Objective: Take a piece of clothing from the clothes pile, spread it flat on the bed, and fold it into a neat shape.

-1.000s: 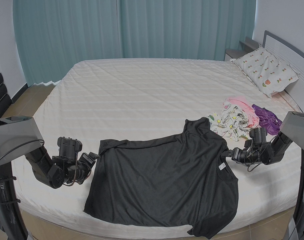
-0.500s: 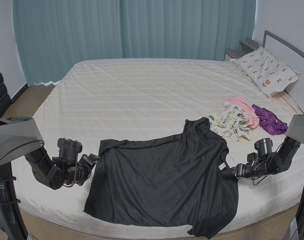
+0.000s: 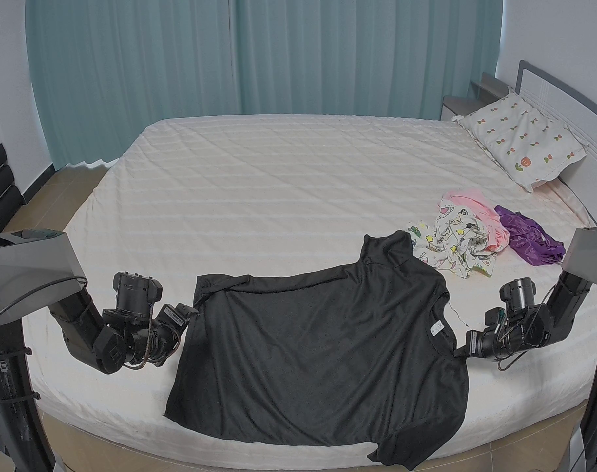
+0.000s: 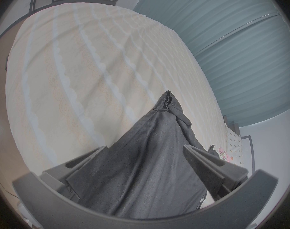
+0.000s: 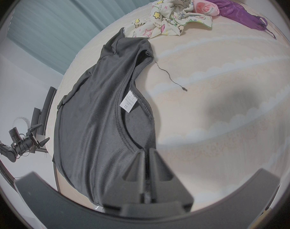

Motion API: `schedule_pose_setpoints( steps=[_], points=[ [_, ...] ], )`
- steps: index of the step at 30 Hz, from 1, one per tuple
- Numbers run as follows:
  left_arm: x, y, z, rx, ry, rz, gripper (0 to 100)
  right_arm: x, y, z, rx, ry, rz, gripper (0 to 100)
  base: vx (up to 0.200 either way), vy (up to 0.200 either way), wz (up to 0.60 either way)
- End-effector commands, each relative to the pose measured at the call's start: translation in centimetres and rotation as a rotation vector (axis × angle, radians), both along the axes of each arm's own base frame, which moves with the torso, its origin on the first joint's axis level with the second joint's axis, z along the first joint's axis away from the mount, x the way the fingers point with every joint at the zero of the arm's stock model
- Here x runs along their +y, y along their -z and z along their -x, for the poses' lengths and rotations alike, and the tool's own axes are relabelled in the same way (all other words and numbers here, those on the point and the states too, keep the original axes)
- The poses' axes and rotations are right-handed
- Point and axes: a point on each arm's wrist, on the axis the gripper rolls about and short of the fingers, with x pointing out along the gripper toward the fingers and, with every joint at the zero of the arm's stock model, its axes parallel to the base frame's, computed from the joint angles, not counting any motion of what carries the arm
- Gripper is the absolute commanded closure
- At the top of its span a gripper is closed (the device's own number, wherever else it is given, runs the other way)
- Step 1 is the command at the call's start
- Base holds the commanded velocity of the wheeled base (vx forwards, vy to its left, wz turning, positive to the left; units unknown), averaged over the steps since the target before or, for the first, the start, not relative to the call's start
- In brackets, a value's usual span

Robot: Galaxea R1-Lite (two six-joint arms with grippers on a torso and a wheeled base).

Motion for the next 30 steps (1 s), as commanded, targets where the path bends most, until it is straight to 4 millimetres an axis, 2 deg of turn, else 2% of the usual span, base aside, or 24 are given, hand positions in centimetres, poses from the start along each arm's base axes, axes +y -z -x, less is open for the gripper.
schedule_pose_setpoints(
  steps=[1, 12, 19, 20, 24, 30],
  points=[
    [0.0, 0.0, 0.0, 0.001, 0.0, -0.001, 0, -1.1, -0.7, 0.7, 0.003, 0.024, 0.007, 100, 0.0, 0.0, 0.0],
    [0.0, 0.7, 1.0, 0.037, 0.053, -0.058, 0, -6.8, -2.4, 2.5, 0.002, 0.097, 0.075, 100, 0.0, 0.0, 0.0],
    [0.0, 0.8, 1.0, 0.041, 0.054, -0.059, 0, -6.9, -2.4, 2.4, -0.007, 0.105, 0.068, 100, 0.0, 0.0, 0.0],
    [0.0, 0.9, 1.0, 0.042, 0.055, -0.06, 0, -6.8, -2.5, 2.3, -0.014, 0.102, 0.066, 0, 0.0, 0.0, 0.0],
    [0.0, 1.1, 1.4, 0.06, 0.072, -0.075, 0, -6.7, -2.9, 1.8, -0.043, 0.119, 0.06, 0, 0.0, 0.0, 0.0],
    [-0.3, 2.2, 3.2, 0.114, 0.173, -0.158, 0, -6.7, -4.2, 1.2, -0.111, 0.255, -0.028, 0, 0.0, 0.0, 0.0]
  ],
)
